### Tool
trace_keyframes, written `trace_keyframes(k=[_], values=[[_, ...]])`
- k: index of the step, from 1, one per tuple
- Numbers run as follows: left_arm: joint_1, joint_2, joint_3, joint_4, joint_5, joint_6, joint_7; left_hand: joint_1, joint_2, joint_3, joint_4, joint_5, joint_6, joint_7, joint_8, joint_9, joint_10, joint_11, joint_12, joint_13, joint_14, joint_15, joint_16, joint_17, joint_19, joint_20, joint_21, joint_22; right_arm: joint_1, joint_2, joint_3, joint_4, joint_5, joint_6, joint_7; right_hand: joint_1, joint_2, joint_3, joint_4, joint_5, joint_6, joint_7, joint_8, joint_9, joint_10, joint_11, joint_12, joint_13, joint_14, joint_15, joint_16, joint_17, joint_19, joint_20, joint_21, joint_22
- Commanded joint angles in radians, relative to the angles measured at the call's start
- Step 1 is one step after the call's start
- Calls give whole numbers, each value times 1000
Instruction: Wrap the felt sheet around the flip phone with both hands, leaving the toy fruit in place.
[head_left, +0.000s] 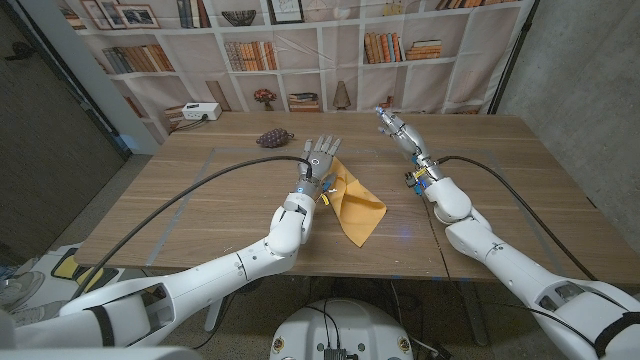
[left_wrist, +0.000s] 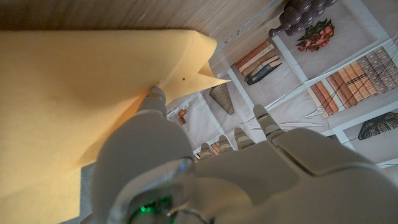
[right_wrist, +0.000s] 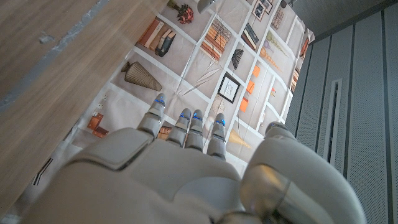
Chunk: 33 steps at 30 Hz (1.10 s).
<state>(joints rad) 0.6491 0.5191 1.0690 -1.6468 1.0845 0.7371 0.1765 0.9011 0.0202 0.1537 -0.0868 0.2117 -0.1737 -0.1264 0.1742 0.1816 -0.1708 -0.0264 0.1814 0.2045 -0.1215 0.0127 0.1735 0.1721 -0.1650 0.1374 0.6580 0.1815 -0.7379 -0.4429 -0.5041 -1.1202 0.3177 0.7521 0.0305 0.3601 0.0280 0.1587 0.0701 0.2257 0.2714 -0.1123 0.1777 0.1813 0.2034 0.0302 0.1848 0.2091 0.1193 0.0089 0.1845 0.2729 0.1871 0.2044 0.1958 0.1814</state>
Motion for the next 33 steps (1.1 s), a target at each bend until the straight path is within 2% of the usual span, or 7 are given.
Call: trace_keyframes(k=[1, 11, 18, 20, 22, 29, 33], values=[[16, 8, -36, -32, -71, -15, 12, -8, 5, -4, -1, 8, -158, -2, 9, 0, -55, 2, 11, -1, -14, 0, 1, 3, -24, 1, -4, 0, -20, 17, 47, -25, 80, 4, 61, -5, 2, -1, -5, 5, 13, 11, 9, 3, 7, 3, 7, 1, 1, 2, 8, -2, -1, 4, -2, 1], [31, 19, -69, -65, -147, -25, 26, -9, 9, -3, -2, 7, -146, -7, 14, 0, -52, 6, 15, -2, -16, 3, 3, 2, -24, 1, -9, 0, -46, 17, 64, -63, 72, -15, 46, -6, 0, -1, -8, 4, 17, 12, 11, 3, 10, 3, 10, -1, 0, 1, 9, -7, -5, -6, -2, 1], [49, 23, -113, -86, -239, -53, 56, -8, 11, -3, -5, 7, -125, -22, 21, 0, -39, 5, 22, -4, -14, 4, 7, 2, -22, 3, -12, 0, -65, 14, 72, -98, 51, -26, 21, -8, 0, -1, -10, 3, 23, 18, 14, 3, 15, 6, 13, -1, 0, 1, 10, -10, -6, -17, -2, 1], [61, 24, -142, -98, -290, -67, 68, -8, 12, -3, -5, 7, -124, -22, 21, 0, -38, 6, 23, -4, -14, 5, 7, 2, -22, 4, -13, 0, -70, 15, 73, -106, 41, -29, 11, -8, 0, -1, -10, 3, 24, 18, 15, 3, 16, 7, 13, -2, -1, 0, 11, -11, -6, -20, -1, 1], [62, 27, -146, -101, -305, -69, 74, -8, 13, -2, -6, 7, -117, -22, 24, 0, -37, 8, 24, -4, -14, 6, 8, 2, -22, 5, -14, 0, -75, 17, 74, -115, 39, -36, 1, -8, 0, -1, -11, 3, 26, 19, 15, 3, 16, 8, 13, -2, -1, 0, 11, -12, -5, -22, -1, 1], [111, 33, -252, -128, -504, -166, 134, -7, 20, 0, -8, 6, -84, -27, 33, -1, -17, 6, 32, -6, -5, 10, 12, 2, -18, 8, -18, 1, -85, 21, 73, -136, 9, -49, -30, -9, 0, -1, -12, 3, 28, 19, 16, 3, 18, 7, 14, -2, -3, -2, 11, -14, -7, -23, 0, 1], [131, 39, -295, -138, -591, -218, 163, -13, 28, 0, -5, 3, -58, -21, 38, -1, 2, 4, 39, -7, 6, 8, 16, 2, -13, 12, -20, 1, -89, 25, 72, -145, 1, -60, -45, -9, 0, -1, -13, 3, 31, 21, 17, 3, 17, 5, 14, -3, -4, -2, 12, -16, -7, -25, 0, 1]])
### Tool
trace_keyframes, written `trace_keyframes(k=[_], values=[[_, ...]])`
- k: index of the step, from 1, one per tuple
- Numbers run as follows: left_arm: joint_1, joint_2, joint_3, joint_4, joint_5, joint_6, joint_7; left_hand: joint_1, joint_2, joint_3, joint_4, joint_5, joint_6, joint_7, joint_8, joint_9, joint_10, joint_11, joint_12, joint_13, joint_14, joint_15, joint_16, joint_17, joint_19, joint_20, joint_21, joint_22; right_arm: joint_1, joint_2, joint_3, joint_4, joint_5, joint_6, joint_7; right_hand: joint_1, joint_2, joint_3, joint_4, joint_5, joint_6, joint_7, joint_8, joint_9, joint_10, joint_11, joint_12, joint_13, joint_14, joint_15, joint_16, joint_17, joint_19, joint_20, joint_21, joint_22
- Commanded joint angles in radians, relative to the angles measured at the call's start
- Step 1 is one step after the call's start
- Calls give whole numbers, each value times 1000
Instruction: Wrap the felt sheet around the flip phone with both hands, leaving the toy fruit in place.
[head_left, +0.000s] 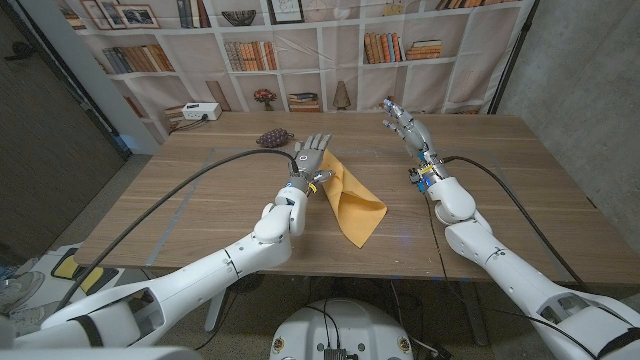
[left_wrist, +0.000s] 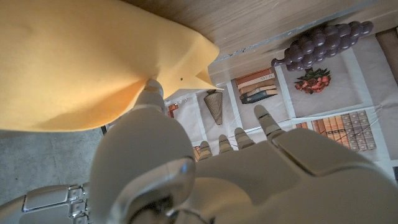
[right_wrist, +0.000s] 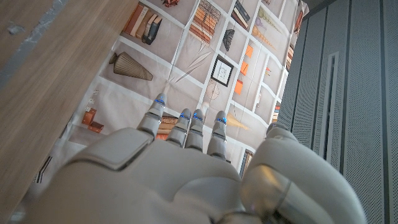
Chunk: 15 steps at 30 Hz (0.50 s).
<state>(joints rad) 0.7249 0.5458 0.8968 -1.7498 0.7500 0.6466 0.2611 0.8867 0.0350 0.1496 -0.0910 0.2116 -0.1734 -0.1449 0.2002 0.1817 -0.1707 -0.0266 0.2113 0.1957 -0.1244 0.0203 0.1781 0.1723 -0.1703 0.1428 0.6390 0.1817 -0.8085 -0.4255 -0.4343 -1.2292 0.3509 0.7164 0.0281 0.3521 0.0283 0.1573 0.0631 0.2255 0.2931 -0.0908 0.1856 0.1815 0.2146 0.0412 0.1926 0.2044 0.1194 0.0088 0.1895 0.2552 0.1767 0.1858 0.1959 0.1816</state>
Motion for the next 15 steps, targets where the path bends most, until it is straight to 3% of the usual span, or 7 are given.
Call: trace_keyframes(k=[1, 11, 15], values=[[61, 13, -134, -38, -280, -140, 86, 1, 14, 4, -1, 3, -56, -2, 13, -1, 5, 5, 10, 2, 11, 1, 12, 2, -7, 7, -1, 1, -19, 8, 1, -38, -32, -28, -45, -2, -1, 1, -7, 3, 10, -1, 9, 3, 7, -2, 7, 2, -4, -2, 7, 1, 3, -7, 0, 0], [97, 33, -194, -49, -404, -241, 156, -44, 33, -7, 24, -9, -23, -1, 14, -2, 31, 8, 17, 0, 21, 6, 15, 4, -12, 15, -10, 3, -26, 16, -4, -54, -62, -42, -81, -3, 0, 2, -8, 2, 13, 3, 9, 3, 8, -4, 8, 1, -5, -1, 8, -3, 2, -9, 0, 0], [108, 39, -213, -43, -439, -286, 184, -86, 50, -16, 49, -14, -19, 7, 8, -2, 35, 15, 16, 0, 20, 12, 16, 7, -17, 22, -16, 5, -39, 17, -4, -75, -81, -55, -109, -4, 1, 2, -9, 2, 15, 4, 10, 3, 8, -3, 8, 1, -5, -3, 8, -4, 1, -9, 0, 0]])
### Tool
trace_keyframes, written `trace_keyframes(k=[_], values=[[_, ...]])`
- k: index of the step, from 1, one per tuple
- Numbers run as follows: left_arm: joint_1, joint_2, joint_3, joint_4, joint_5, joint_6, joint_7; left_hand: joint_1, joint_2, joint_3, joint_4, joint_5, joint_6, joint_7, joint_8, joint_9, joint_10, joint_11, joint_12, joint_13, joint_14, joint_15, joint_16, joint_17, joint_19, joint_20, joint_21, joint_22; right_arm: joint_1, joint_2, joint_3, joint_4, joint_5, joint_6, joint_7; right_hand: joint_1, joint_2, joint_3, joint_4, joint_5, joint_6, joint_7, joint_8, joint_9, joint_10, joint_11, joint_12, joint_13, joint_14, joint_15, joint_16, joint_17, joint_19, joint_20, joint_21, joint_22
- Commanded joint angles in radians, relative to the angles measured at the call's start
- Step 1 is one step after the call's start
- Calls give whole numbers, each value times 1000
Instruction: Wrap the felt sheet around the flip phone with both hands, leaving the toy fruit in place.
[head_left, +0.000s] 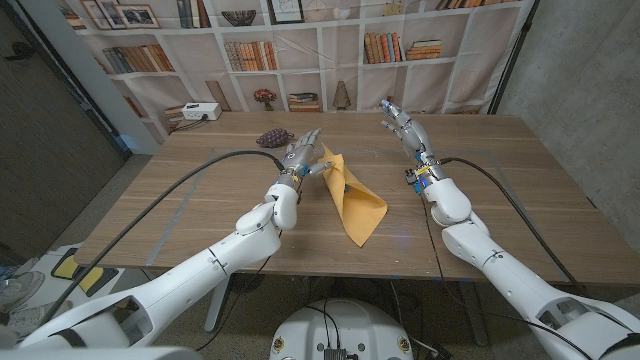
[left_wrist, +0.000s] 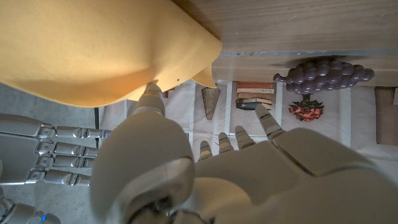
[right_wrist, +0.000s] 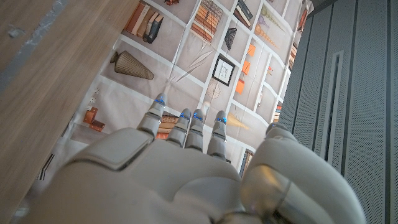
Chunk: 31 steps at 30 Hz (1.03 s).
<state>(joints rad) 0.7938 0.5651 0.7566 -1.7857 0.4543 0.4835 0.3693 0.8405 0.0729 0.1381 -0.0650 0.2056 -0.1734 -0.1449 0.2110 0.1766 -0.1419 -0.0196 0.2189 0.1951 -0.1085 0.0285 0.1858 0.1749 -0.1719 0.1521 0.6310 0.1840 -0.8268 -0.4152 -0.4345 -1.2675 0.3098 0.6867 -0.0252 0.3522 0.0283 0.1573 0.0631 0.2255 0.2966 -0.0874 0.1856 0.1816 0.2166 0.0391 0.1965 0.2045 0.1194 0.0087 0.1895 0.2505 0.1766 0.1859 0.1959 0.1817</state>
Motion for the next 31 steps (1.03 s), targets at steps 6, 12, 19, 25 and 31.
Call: trace_keyframes(k=[6, 12, 19, 25, 31], values=[[59, 29, -108, 10, -199, -216, 115, -108, 38, -20, 64, -11, -2, -5, -6, 3, 14, -2, 8, 1, 7, -4, 10, 8, -18, 9, -16, 5, -46, 7, -4, -79, -70, -45, -102, -5, 1, 2, -10, 1, 15, 2, 11, 3, 8, 3, 5, 0, -6, -2, 9, -1, 0, -10, 1, 0], [71, 36, -131, 23, -233, -275, 133, -143, 45, -30, 84, -11, 9, -15, -7, 3, 19, -9, 9, 1, 7, -7, 10, 8, -27, 2, -22, 6, -58, 9, -5, -102, -91, -56, -131, -6, 2, 2, -11, 1, 16, 2, 11, 3, 8, 0, 5, 0, -6, -2, 9, -3, 0, -11, 1, 0], [81, 30, -162, 40, -281, -330, 149, -165, 50, -36, 97, -10, 11, -20, -9, 3, 20, -11, 8, 1, 6, -11, 9, 8, -28, 0, -25, 6, -68, 12, -2, -122, -103, -63, -157, -8, 2, 2, -11, 1, 17, 2, 11, 3, 9, 3, 5, 0, -7, -2, 9, -4, -1, -11, 1, 0], [86, 20, -190, 63, -326, -380, 161, -182, 53, -41, 106, -9, 7, -21, -14, 3, 15, -13, 5, 1, 1, -11, 7, 8, -31, -4, -28, 6, -81, 11, 4, -149, -123, -81, -190, -10, 2, 2, -12, 0, 19, 3, 11, 3, 11, 1, 6, -1, -4, -5, 11, -6, 1, -13, 3, 0], [84, 6, -209, 97, -354, -408, 176, -199, 57, -46, 116, -8, 9, -20, -15, 3, 14, -12, 4, 1, -1, -12, 7, 9, -33, -5, -30, 7, -47, 32, -12, -110, -123, -86, -186, -11, 3, 3, -12, 0, 20, 3, 11, 3, 12, 2, 7, -1, -5, -5, 12, -7, 2, -14, 3, 0]])
